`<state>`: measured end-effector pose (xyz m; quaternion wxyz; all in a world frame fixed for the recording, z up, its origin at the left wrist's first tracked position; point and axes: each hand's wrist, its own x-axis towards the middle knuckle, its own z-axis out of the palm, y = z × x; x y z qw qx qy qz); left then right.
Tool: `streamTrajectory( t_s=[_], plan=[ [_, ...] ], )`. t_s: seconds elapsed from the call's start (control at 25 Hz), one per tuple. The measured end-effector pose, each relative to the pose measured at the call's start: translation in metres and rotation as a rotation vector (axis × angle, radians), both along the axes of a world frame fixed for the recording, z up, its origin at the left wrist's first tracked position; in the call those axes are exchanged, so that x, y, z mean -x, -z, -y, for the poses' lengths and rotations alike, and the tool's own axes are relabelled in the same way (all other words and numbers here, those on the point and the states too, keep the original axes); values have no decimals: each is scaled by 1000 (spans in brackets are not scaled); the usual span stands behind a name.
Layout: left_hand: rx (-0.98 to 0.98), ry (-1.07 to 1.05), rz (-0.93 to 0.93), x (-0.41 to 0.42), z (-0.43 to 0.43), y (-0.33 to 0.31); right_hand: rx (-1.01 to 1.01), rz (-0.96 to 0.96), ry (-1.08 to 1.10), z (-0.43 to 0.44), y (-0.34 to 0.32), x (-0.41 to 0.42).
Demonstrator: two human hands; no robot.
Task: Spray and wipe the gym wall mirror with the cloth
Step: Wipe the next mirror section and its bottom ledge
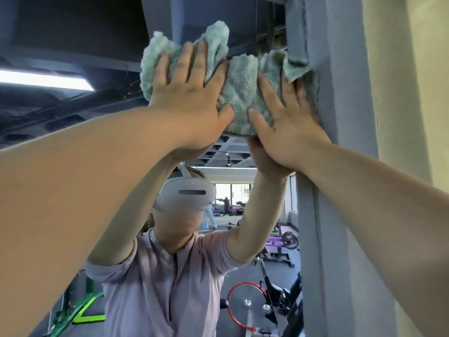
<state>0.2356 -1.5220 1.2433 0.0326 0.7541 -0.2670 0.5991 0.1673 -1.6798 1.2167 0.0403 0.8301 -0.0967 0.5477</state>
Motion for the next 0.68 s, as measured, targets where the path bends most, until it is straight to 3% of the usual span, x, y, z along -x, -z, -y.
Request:
streamTrajectory(
  t_s=[0.32, 0.68],
  plan=[
    [-28, 32, 36, 2, 17, 4, 23, 42, -3, 4, 3, -6],
    [-39, -18, 73, -30, -90, 25, -51, 10, 15, -88, 19, -31]
  ],
)
